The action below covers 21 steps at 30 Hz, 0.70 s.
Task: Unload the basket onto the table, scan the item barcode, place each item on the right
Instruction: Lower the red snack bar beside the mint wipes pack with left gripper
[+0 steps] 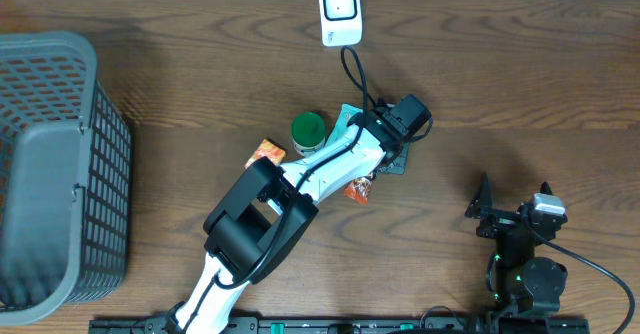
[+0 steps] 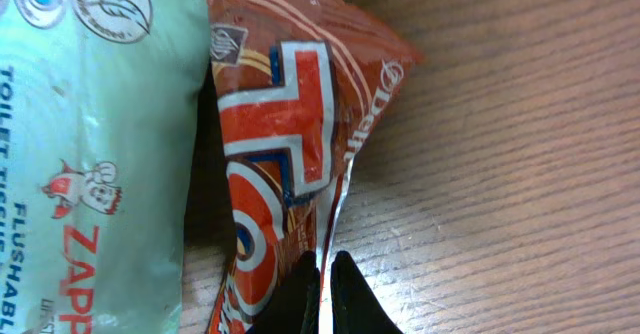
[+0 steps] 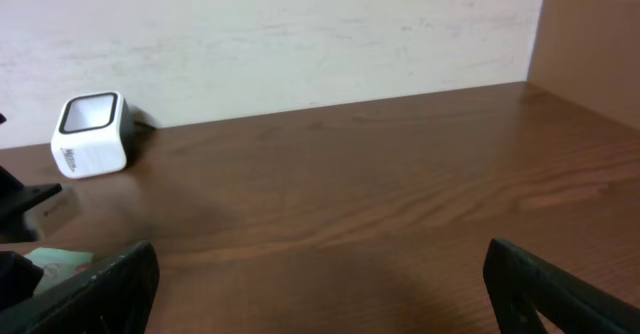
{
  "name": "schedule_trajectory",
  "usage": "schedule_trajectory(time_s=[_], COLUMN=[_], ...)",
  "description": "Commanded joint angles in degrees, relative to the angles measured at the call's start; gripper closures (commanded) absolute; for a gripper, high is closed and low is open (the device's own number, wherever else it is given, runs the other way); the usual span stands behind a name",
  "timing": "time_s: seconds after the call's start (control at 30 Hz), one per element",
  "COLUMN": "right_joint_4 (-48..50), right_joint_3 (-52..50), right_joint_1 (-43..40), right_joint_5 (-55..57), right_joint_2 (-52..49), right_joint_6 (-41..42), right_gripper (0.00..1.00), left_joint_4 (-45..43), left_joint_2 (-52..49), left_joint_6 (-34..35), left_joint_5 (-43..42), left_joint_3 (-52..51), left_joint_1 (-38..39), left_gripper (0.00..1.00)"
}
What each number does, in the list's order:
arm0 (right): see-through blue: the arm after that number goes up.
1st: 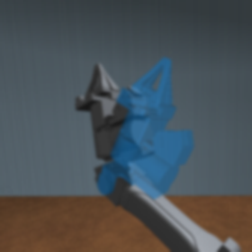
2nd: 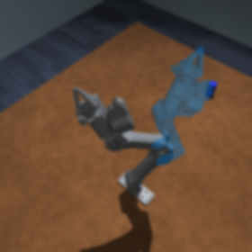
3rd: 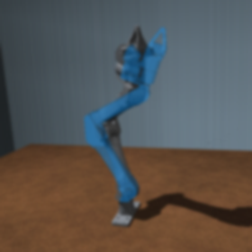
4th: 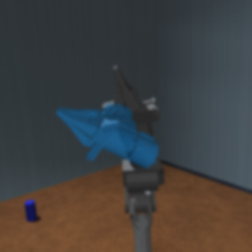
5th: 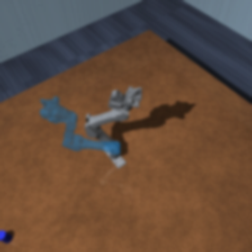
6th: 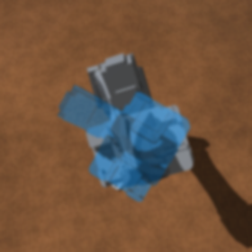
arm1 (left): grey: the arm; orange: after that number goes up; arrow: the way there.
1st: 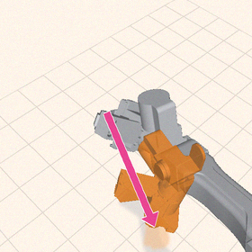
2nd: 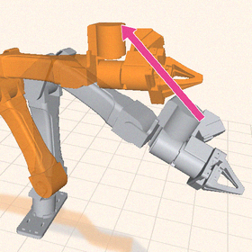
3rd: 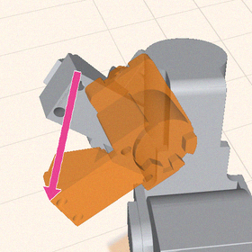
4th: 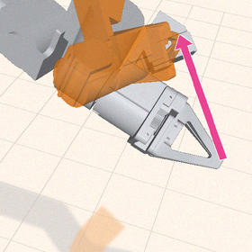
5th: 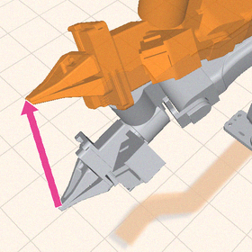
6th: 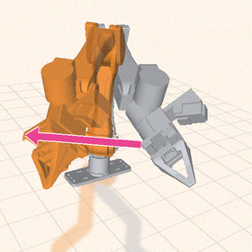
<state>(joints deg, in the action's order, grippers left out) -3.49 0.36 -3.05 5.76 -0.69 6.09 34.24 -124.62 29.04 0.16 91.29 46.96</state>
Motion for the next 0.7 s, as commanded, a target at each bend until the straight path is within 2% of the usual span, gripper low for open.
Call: schedule_trajectory(time_s=[0.0, 0.17, 0.67], right_joint_4=[-0.2, -0.2, -0.2], right_joint_3=[0.0, 0.0, 0.0], right_joint_1=[-0.4, -0.4, -0.4], right_joint_5=[-0.1, -0.1, -0.1], right_joint_2=[0.3, 0.3, 0.3], right_joint_6=[0.7, 0.7, 0.7], right_gripper=[0.01, 0.01, 0.01], left_joint_4=[1.6, 0.1, -4.1], left_joint_2=[2.3, 7.6, 2.3], left_joint_6=[-2.1, -3.1, -1.7], left_joint_5=[0.8, 7.5, 6.5], left_joint_3=[0.8, 1.2, 1.0], left_joint_1=[0.1, -0.2, -2.6], left_gripper=[0.93, 0.93, 0.93])
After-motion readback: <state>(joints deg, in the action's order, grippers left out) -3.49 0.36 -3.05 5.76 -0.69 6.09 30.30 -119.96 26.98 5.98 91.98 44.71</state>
